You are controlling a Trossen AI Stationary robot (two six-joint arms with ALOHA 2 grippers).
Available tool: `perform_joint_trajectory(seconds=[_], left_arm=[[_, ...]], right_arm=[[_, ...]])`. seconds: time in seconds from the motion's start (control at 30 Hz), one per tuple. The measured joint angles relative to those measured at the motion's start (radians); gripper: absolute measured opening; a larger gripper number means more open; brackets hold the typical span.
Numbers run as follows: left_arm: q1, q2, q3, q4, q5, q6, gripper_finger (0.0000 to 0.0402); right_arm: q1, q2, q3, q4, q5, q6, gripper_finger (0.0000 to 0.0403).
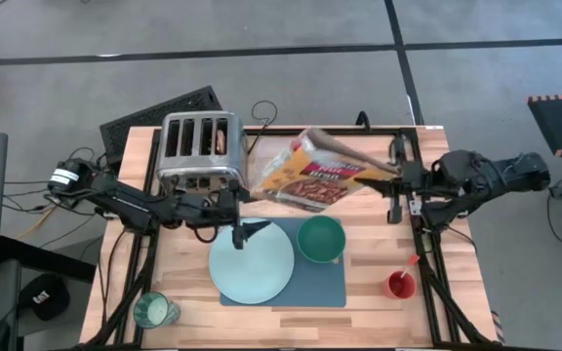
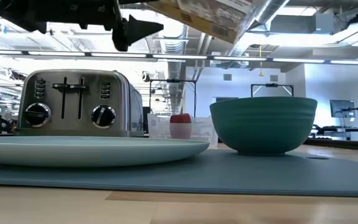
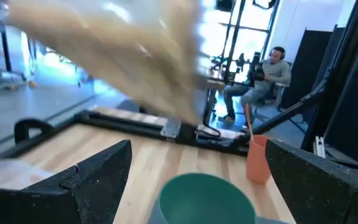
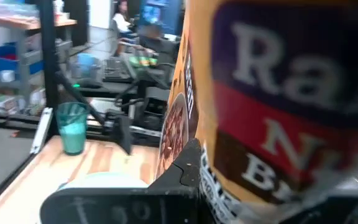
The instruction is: Arrange a breakfast setting
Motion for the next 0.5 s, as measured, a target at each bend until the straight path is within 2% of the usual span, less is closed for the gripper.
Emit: perform_joint_trajectory(seconds=[0.5], left_arm=[[-0.006, 0.001, 0.009, 0.193, 0.044, 0.168, 0.0355]], right_arm=[[0.024, 0.184, 0.000, 0.304, -0.064, -0.060, 0.0023]])
